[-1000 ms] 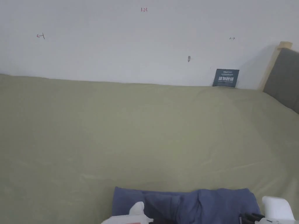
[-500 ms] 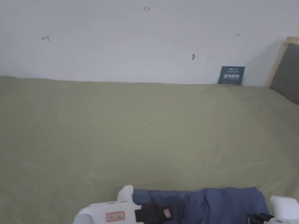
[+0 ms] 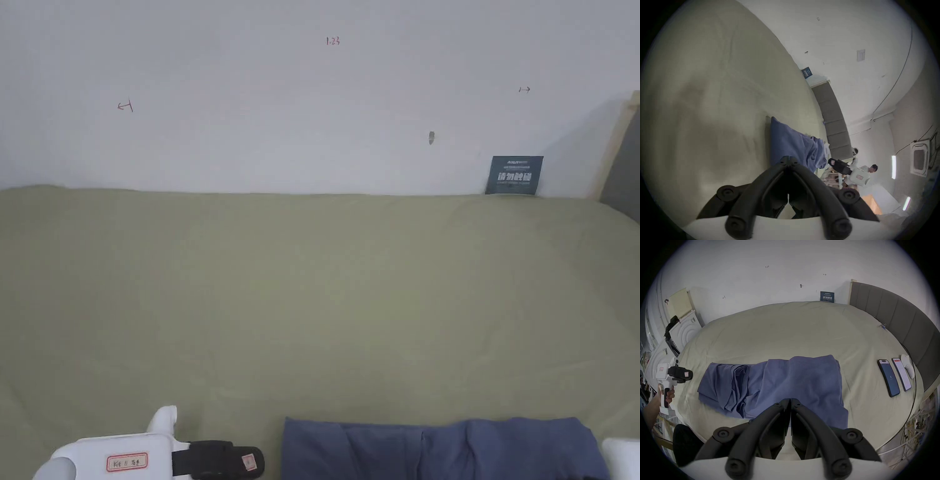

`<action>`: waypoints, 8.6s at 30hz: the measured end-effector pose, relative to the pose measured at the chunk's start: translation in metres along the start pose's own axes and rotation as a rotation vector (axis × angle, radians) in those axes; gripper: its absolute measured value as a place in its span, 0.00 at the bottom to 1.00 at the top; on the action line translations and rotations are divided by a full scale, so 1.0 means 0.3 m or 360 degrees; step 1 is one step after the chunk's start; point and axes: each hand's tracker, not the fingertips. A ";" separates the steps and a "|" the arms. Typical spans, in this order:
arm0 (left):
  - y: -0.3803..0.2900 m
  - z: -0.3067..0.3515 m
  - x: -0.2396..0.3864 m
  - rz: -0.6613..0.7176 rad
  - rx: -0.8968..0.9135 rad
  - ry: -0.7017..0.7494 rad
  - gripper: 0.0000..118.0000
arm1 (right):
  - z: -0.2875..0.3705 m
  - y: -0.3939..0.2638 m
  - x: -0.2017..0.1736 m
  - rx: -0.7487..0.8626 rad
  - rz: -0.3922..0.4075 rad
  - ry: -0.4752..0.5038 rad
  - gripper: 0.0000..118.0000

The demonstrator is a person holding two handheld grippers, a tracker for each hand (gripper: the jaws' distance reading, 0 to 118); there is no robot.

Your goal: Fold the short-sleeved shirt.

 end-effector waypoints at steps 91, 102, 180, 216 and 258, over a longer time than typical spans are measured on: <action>-0.312 -0.573 0.289 -0.0201 -0.0401 0.0091 0.01 | -0.009 0.008 -0.050 -0.0059 0.0011 0.0107 0.06; -0.058 0.098 0.237 -0.0258 0.0180 0.0059 0.01 | -0.030 0.215 -0.369 -0.0084 0.0254 0.0510 0.06; 0.546 1.693 -0.461 -0.0154 0.0365 0.1160 0.95 | -0.469 0.086 -2.337 -0.0268 0.0228 0.0600 0.06; -0.303 0.080 0.821 -0.1101 0.1063 0.1291 0.01 | 0.247 0.143 -0.186 0.0650 0.0036 -0.0297 0.07; -0.319 0.216 0.825 -0.1283 0.1391 0.1362 1.00 | 0.340 0.166 -0.222 0.1095 0.0134 -0.0313 1.00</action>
